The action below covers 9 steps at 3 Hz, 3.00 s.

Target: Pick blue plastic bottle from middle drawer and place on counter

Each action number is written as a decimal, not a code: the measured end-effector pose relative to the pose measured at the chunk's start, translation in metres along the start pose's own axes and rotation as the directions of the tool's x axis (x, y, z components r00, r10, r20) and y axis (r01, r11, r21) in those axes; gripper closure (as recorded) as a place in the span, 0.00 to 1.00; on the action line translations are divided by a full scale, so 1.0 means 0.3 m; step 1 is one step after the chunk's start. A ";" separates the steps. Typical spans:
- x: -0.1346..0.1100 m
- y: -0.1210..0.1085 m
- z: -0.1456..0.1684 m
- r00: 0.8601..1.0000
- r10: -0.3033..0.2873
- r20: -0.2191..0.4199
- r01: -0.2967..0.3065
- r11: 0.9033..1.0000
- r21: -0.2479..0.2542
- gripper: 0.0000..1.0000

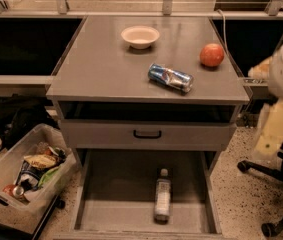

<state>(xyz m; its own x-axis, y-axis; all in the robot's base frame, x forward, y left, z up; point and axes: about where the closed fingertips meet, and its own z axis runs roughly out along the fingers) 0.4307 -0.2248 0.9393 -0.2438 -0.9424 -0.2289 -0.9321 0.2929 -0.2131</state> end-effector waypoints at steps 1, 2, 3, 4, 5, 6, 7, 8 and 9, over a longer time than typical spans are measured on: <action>0.123 0.110 0.267 0.997 0.072 0.037 -0.068 0.991 -0.114 0.00; 0.212 0.220 0.518 0.987 0.156 0.036 -0.138 0.941 -0.310 0.00; 0.264 0.290 0.655 0.979 0.202 0.019 -0.174 0.884 -0.435 0.00; 0.220 0.333 0.799 0.977 0.207 0.040 -0.153 0.826 -0.542 0.00; 0.193 0.356 0.879 0.976 0.211 0.052 -0.139 0.788 -0.600 0.00; 0.153 0.391 0.901 0.983 0.179 0.040 -0.128 0.829 -0.544 0.00; 0.088 0.353 0.893 0.987 0.151 0.057 -0.116 0.908 -0.403 0.00; 0.075 0.332 0.897 0.986 0.153 0.069 -0.116 0.919 -0.376 0.00; 0.075 0.332 0.897 0.986 0.153 0.069 -0.116 0.919 -0.376 0.00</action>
Offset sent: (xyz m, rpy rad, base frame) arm -0.0611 -0.0213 -0.2768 0.2828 0.5947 -0.0860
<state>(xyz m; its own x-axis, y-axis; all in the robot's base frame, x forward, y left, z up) 0.4043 -0.1736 0.6573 -0.3640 -0.8732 -0.3241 -0.9294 0.3178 0.1877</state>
